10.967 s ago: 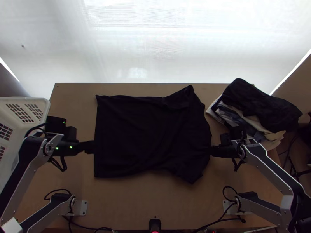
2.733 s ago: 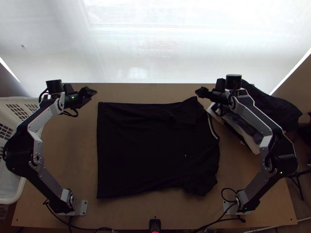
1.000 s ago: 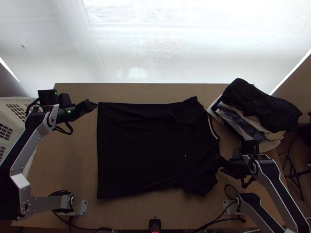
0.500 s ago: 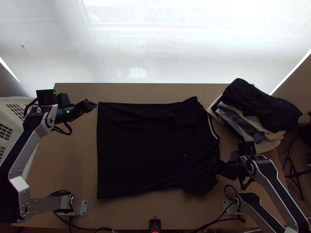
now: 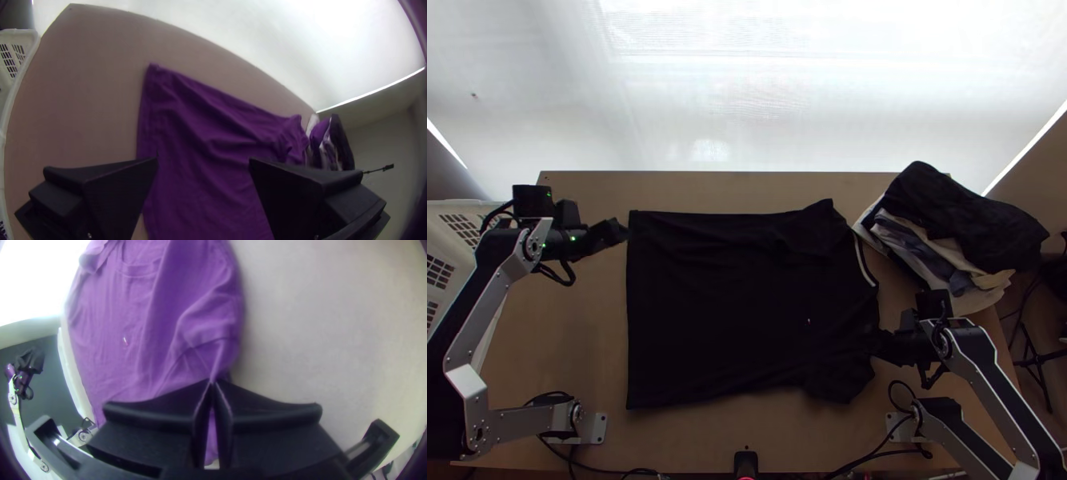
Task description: Fold the t-shirt
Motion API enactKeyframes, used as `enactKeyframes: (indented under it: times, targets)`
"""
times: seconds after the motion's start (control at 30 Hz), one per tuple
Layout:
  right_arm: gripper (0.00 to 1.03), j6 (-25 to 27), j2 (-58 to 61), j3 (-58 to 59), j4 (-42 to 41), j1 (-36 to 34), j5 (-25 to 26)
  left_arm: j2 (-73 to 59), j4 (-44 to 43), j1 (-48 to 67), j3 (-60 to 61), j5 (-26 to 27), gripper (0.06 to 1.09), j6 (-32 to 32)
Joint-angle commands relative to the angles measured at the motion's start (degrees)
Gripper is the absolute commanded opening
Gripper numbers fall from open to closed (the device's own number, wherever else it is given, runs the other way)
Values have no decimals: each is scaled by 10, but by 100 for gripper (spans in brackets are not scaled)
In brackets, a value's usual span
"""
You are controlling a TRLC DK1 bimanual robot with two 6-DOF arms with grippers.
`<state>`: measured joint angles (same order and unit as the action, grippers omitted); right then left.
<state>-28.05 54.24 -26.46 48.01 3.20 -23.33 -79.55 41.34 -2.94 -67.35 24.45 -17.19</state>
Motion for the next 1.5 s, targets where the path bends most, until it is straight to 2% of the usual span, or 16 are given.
enactKeyframes:
  times: [0.0, 0.07, 0.2, 0.33, 0.53, 0.73, 0.87, 1.07, 1.47]
  targets:
    - [3, -3, -8, 0, -2, -2, 2, 2, 175, 57, 3, -76, 104, 112]
    - [3, -4, -8, -1, -1, -2, 3, 3, 232, 77, 1, -115, 104, 139]
    - [3, -4, -9, 0, -1, 0, 4, 8, 334, 115, -1, -134, 104, 157]
    - [3, -6, -10, -1, -1, 8, 5, 11, 382, 176, 13, -148, 104, 153]
    - [3, -7, -10, -2, -1, 8, 8, 33, 393, 289, 86, -148, 104, 129]
    - [3, -8, -11, -3, -1, 3, 10, -4, 407, 393, 137, -144, 104, 56]
    - [3, -9, -11, -3, -1, 2, 10, -11, 403, 439, 167, -140, 104, 44]
    - [3, -9, -11, -5, -1, 1, 10, -12, 385, 472, 183, -107, 104, 34]
    - [3, -9, -17, -5, -1, 1, 12, -4, 321, 486, 222, -106, 103, 25]
